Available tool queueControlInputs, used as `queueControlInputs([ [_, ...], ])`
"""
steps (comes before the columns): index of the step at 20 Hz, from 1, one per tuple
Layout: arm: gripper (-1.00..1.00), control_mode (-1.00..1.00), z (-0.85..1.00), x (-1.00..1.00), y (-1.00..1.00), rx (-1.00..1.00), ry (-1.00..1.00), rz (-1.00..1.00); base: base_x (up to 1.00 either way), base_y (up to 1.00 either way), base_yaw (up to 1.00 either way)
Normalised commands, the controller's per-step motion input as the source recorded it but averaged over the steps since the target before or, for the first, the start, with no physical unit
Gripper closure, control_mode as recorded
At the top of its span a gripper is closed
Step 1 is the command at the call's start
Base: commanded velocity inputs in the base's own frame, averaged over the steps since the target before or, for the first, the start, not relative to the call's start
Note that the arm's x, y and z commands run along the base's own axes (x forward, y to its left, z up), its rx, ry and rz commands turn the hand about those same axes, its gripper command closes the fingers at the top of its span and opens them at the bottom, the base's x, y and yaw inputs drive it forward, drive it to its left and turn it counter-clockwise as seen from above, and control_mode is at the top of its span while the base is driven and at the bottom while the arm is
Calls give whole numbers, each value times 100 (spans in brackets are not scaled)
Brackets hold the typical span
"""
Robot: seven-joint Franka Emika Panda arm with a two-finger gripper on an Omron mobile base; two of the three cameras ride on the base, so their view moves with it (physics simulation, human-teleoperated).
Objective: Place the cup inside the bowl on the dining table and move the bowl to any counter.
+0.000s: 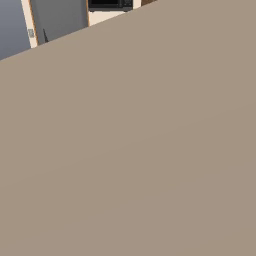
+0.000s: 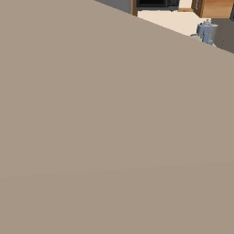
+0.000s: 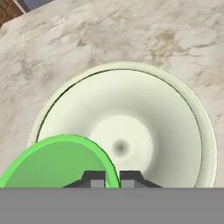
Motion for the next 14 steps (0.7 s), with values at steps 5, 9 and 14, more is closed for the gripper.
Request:
queueControlInputs([
  [5,100,-100,0,16,0,0,0,0,0,0,0],
  [9,100,-100,-16,0,0,0,0,0,0,0,0],
  [14,100,-100,-6,0,2,0,0,0,0,0,0],
])
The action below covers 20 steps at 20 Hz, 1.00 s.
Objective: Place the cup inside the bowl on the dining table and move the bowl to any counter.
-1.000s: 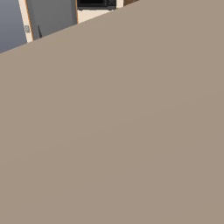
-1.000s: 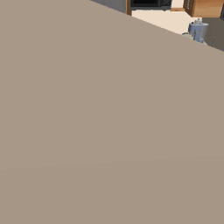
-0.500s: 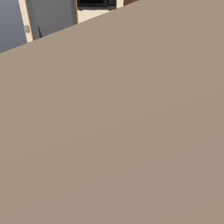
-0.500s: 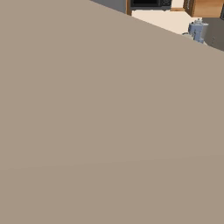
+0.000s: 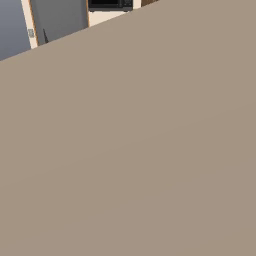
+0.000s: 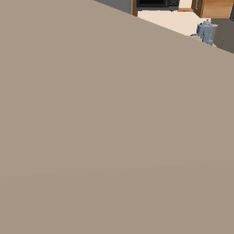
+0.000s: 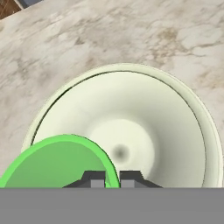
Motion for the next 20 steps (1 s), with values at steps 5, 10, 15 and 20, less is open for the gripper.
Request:
queueControlInputs([
  [5,100,-100,0,0,2,0,0,0,0,0,0],
  [10,-100,-100,0,0,0,0,0,0,0,0,0],
  [15,-100,-100,2,0,0,0,0,0,0,0,0],
  [20,-100,-100,53,0,0,0,0,0,0,0,0],
])
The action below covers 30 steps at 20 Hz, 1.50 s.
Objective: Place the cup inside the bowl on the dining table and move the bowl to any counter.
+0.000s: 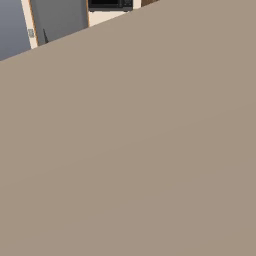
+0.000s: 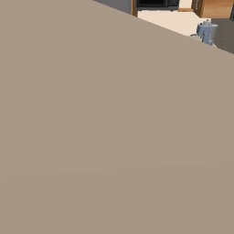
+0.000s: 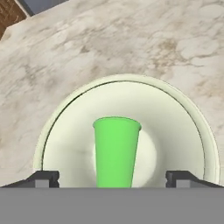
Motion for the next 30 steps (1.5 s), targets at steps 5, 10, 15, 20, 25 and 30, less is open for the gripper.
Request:
queueControlInputs([
  [5,-100,-100,53,-13,-1,0,1,0,0,0,0],
  [10,-100,-100,2,-30,-25,0,10,0,0,0,0],
  [15,-100,-100,0,-9,-33,0,13,0,0,0,0],
  [20,-100,-100,0,0,-20,0,12,-1,0,0,0],
  [25,-100,-100,-2,9,-7,0,6,0,0,0,0],
  [30,-100,-100,-22,17,-28,4,9,0,0,0,0],
])
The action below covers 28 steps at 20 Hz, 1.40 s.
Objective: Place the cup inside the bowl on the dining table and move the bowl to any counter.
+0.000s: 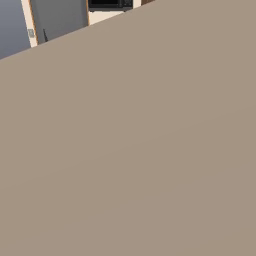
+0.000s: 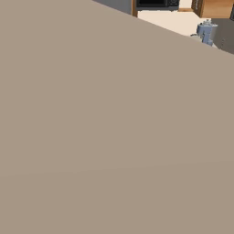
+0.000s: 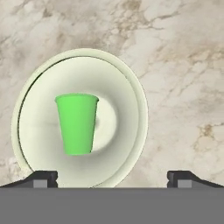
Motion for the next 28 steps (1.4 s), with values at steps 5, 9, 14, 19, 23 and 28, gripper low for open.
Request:
queueControlInputs([
  [5,-100,-100,-38,7,-28,11,7,0,0,0,0],
  [9,-100,-100,-21,0,-3,17,1,7,0,0,0],
  [14,-100,-100,-16,0,0,18,2,9,0,0,0],
  [19,-100,-100,-7,0,0,13,2,9,0,0,0],
  [23,-100,-100,-9,0,-3,1,0,8,0,0,0],
  [28,-100,-100,-6,4,0,0,0,7,0,0,0],
])
